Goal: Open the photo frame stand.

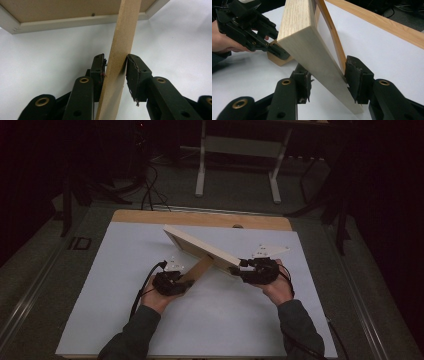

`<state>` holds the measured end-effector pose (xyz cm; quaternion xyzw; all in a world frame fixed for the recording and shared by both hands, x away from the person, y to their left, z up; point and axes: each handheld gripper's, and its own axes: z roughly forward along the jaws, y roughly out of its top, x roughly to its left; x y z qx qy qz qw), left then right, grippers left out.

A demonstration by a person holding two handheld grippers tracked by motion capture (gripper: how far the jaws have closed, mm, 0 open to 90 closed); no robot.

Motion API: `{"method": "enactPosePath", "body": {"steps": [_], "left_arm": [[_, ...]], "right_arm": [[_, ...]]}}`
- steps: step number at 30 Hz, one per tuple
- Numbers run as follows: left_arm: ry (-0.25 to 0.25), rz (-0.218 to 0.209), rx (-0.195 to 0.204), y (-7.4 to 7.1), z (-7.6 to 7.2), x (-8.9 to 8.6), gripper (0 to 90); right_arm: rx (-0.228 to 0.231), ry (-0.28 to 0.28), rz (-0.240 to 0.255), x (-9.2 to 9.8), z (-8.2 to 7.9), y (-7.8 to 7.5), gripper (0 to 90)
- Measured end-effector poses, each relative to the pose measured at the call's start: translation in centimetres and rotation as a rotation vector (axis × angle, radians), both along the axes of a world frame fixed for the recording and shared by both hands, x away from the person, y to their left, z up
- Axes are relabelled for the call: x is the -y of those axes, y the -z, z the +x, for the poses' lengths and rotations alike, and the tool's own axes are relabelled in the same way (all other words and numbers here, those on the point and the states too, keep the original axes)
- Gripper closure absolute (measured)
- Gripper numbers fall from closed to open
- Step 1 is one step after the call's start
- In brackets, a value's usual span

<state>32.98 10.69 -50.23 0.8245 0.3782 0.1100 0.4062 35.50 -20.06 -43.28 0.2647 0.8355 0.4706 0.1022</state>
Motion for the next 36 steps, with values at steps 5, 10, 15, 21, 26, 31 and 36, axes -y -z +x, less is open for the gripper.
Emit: {"method": "enactPosePath", "body": {"steps": [5, 10, 15, 21, 26, 31, 36], "left_arm": [[0.000, 0.010, -0.002, 0.1, -0.1, 0.0, 68.5], [0.002, 0.013, -0.006, 0.1, -0.1, -0.1, 67.7], [0.004, 0.008, -0.006, 0.1, -0.1, -0.1, 66.2], [0.007, -0.010, -0.011, 0.0, -0.2, -0.4, 64.5], [0.012, -0.021, -0.014, -0.1, -0.3, -0.5, 62.1], [0.008, -0.041, -0.019, -0.2, -0.3, -0.7, 61.0], [0.008, -0.060, -0.015, -0.5, -0.4, -1.2, 61.4]], "right_arm": [[0.001, -0.005, -0.009, -0.1, -0.2, 0.1, 55.7], [0.006, -0.011, -0.015, -0.2, -0.3, 0.1, 55.4], [0.002, -0.010, -0.012, -0.2, -0.3, 0.2, 55.0], [-0.012, -0.004, -0.032, 0.0, -0.2, 0.5, 51.4], [-0.025, 0.003, -0.030, 0.6, -0.3, 0.7, 50.4], [-0.028, 0.010, -0.022, 1.2, -0.5, 0.9, 50.3], [-0.033, 0.022, -0.019, 1.7, -0.5, 1.1, 50.8]]}}
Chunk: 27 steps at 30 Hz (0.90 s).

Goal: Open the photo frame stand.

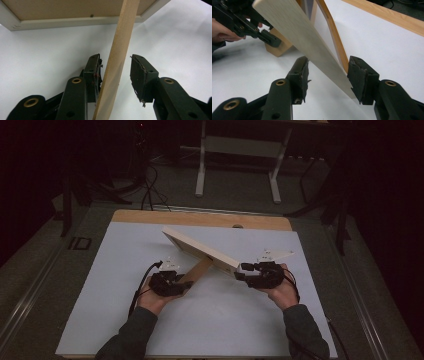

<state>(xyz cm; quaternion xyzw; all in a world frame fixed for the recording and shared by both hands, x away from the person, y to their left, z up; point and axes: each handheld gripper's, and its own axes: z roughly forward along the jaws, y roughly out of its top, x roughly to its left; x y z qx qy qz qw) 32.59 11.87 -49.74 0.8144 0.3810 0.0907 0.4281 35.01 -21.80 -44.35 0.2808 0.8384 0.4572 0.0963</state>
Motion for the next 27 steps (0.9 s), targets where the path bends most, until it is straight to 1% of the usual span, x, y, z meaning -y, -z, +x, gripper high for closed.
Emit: {"method": "enactPosePath", "body": {"steps": [1, 3, 5, 6, 7, 11, 13, 16, 17, 18, 19, 22, 23, 27], "left_arm": [[0.000, 0.000, 0.000, 0.0, 0.0, 0.0, 61.5], [0.002, -0.026, 0.009, -0.4, -0.2, -0.4, 61.9], [0.001, -0.043, 0.015, -0.7, -0.3, -0.7, 61.9], [0.001, -0.043, 0.015, -0.7, -0.3, -0.7, 61.9], [0.002, -0.054, 0.021, -1.0, -0.4, -0.9, 62.0], [-0.003, -0.075, 0.033, -1.6, -0.6, -1.5, 62.0], [-0.004, -0.075, 0.038, -1.7, -0.7, -1.6, 62.4], [-0.010, -0.086, 0.054, -2.4, -0.8, -2.0, 62.5], [-0.010, -0.086, 0.054, -2.4, -0.8, -2.0, 62.5], [-0.010, -0.085, 0.068, -2.8, -0.9, -2.1, 62.5], [-0.012, -0.090, 0.071, -3.0, -0.9, -2.2, 62.5], [-0.024, -0.085, 0.083, -3.4, -0.8, -2.4, 62.5], [-0.025, -0.090, 0.083, -3.5, -0.8, -2.5, 62.5], [-0.034, -0.090, 0.081, -3.9, -0.5, -2.6, 65.4]], "right_arm": [[0.000, 0.000, 0.000, 0.0, 0.0, 0.0, 50.8], [-0.006, 0.006, 0.001, 0.3, 0.0, 0.1, 51.2], [-0.010, 0.008, 0.002, 0.6, 0.0, 0.2, 51.2], [-0.010, 0.008, 0.002, 0.6, 0.0, 0.2, 51.2], [-0.014, 0.010, -0.002, 0.7, 0.0, 0.3, 51.6], [-0.014, 0.019, -0.004, 1.1, 0.0, 0.5, 53.4], [-0.016, 0.026, 0.000, 1.4, 0.0, 0.5, 54.8], [-0.016, 0.038, -0.001, 1.7, 0.1, 0.4, 57.5], [-0.014, 0.040, 0.003, 1.7, 0.1, 0.3, 58.9], [-0.014, 0.043, 0.004, 1.8, 0.1, 0.3, 60.5], [-0.015, 0.044, 0.006, 1.9, 0.1, 0.3, 63.0], [-0.018, 0.050, 0.012, 2.1, 0.2, 0.3, 67.4], [-0.019, 0.053, 0.015, 2.2, 0.2, 0.3, 68.5], [-0.015, 0.094, 0.016, 2.4, 0.4, 0.4, 74.0]]}}
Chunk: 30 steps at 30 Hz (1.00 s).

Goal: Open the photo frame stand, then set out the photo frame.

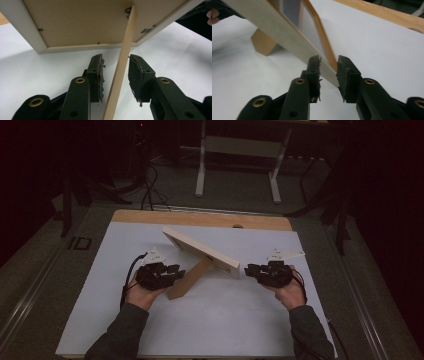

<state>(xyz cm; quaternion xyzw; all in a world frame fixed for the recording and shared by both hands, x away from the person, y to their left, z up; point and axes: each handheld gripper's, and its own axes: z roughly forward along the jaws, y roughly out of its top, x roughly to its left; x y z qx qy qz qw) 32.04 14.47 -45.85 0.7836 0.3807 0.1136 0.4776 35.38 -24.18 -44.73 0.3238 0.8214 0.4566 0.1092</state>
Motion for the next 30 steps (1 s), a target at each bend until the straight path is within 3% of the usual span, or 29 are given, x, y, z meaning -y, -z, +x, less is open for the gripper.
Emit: {"method": "enactPosePath", "body": {"steps": [10, 23, 30], "left_arm": [[-0.031, 0.044, -0.022, -0.1, 0.5, 0.4, 68.3], [-0.068, 0.044, -0.024, -0.6, 1.7, 0.6, 70.2], [-0.080, 0.040, -0.026, -0.7, 2.2, 0.8, 72.1]], "right_arm": [[0.007, 0.066, 0.024, -0.2, 0.3, -0.1, 78.1], [0.001, 0.095, 0.052, -0.8, 0.7, 0.1, 78.2], [-0.003, 0.095, 0.054, -1.1, 0.8, 0.3, 82.7]]}}
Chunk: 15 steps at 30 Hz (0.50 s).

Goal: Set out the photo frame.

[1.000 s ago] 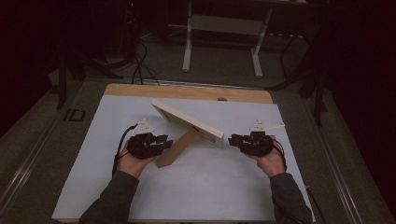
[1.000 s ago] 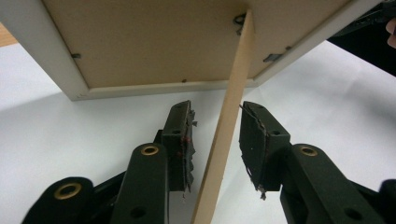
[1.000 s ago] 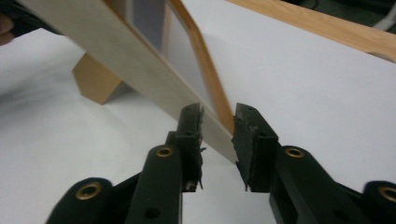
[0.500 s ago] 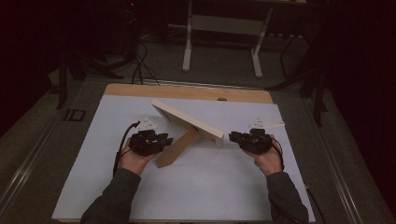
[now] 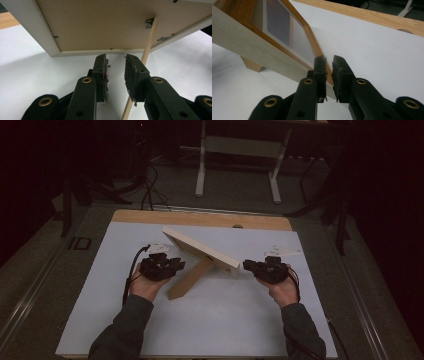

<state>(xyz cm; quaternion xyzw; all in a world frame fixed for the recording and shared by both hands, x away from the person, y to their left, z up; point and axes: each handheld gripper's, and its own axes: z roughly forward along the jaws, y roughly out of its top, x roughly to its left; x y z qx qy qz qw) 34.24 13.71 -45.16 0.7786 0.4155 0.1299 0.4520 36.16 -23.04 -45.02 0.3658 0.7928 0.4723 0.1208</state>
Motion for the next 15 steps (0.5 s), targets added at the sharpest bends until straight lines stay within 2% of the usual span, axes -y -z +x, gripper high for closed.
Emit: {"method": "enactPosePath", "body": {"steps": [6, 15], "left_arm": [[-0.006, 0.002, -0.001, -0.24, 0.35, 0.43, 77.1], [-0.030, -0.003, 0.012, -0.79, 0.86, 0.84, 90.0]], "right_arm": [[0.005, -0.003, 0.007, -0.35, -0.05, -0.12, 89.3], [0.008, -0.022, 0.010, -0.76, -0.09, -0.27, 89.7]]}}
